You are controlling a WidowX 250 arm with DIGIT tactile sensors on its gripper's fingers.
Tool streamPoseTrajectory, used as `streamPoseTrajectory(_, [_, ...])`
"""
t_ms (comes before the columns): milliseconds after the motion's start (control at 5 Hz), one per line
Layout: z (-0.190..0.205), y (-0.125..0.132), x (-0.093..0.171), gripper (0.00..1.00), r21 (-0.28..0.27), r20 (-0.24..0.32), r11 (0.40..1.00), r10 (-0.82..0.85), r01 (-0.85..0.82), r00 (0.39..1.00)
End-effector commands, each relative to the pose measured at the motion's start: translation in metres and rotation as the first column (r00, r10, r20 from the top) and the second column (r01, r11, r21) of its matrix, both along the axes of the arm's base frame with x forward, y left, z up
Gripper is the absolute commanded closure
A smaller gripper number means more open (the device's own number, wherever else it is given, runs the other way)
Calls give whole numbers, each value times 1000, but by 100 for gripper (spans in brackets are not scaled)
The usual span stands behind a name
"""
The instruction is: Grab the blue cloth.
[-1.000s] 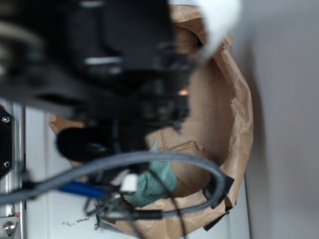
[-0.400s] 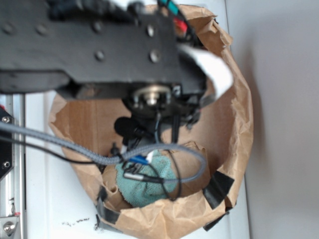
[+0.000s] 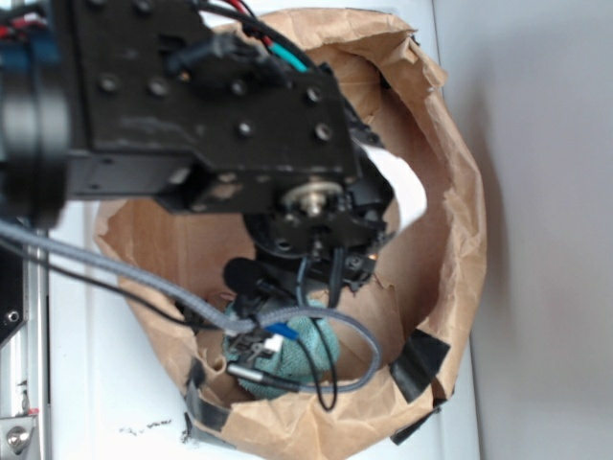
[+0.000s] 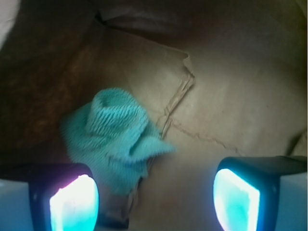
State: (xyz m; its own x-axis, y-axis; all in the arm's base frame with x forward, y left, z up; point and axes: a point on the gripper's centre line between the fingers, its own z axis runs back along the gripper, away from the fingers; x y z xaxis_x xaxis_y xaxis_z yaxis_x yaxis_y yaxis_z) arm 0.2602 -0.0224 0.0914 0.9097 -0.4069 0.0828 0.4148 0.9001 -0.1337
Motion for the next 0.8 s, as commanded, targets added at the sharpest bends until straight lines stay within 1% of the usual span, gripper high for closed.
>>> streamPoseTrajectory(0, [-32,-17,5,0,31,-29,997,-66,67,997])
streamPoseTrajectory(200, [-30,-14,23,100,24,-14,999,-25,25,1000])
streamPoseTrajectory(400, [-22,-20,20,100,3,28,1000,9,-9,1000])
streamPoseTrajectory(600, [-8,-21,18,100,-4,87,999,33,-32,996])
